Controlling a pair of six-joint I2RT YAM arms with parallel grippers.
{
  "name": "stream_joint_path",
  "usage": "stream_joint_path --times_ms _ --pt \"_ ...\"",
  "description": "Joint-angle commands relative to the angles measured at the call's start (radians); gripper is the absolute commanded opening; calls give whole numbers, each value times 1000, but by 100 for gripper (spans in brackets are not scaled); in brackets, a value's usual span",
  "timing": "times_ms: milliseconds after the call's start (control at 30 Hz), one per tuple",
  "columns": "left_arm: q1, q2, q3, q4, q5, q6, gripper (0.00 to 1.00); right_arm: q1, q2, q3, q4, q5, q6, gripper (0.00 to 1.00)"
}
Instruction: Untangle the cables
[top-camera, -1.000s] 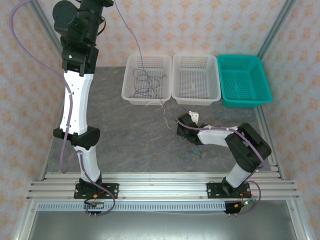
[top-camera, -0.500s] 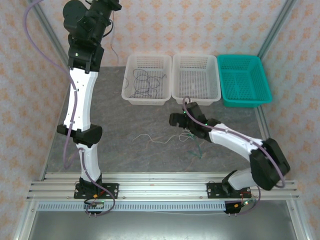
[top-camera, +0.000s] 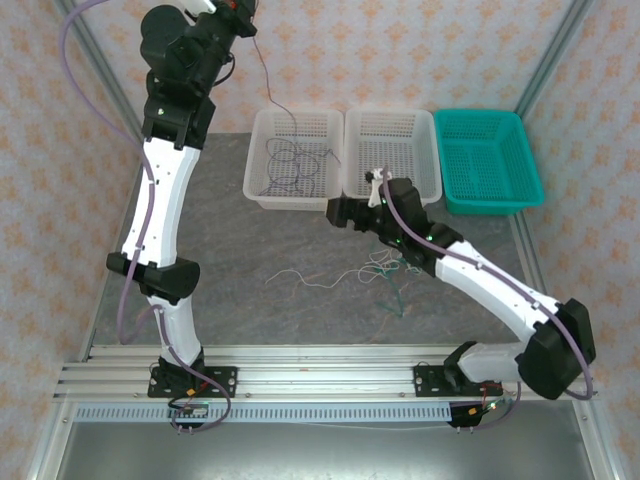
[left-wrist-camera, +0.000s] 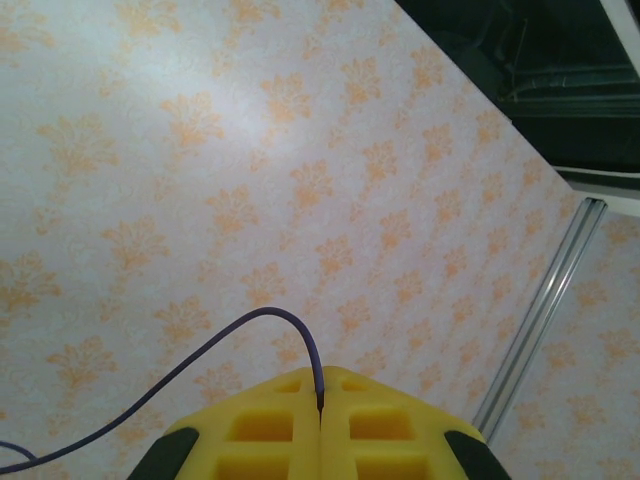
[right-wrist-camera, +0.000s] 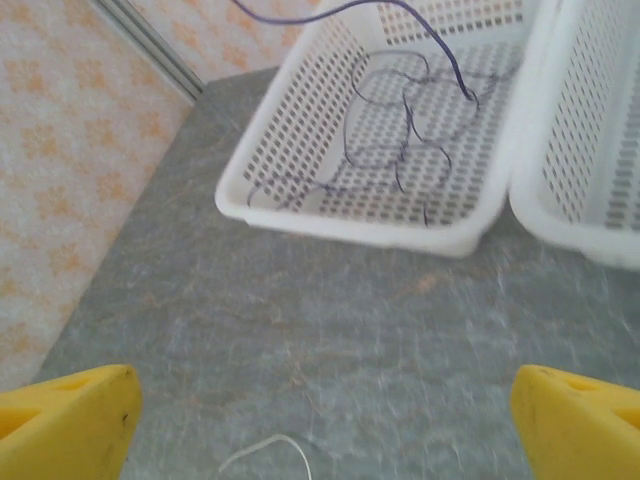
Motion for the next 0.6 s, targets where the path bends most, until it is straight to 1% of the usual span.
stream_joint_path --times_ms 0,167,233,333,367,467,567 --pt "-2 39 -93 12 -18 56 0 -3 -126 -71 -40 14 29 95" --pt "-3 47 -298 133 -78 103 0 -3 -289 -162 -109 54 39 95" --pt "-3 59 -334 155 -89 122 0 -3 -341 -187 -134 70 43 95" --pt "-3 103 -312 108 -104 140 0 -3 -401 -219 -153 97 53 97" --pt "-3 110 -298 85 -88 133 0 -4 -412 -227 -152 100 55 97" --pt "-6 95 -303 87 -20 79 0 -3 -411 -236 -129 85 41 97" --pt "-11 62 -278 47 3 34 0 -4 -383 -224 -76 71 26 96"
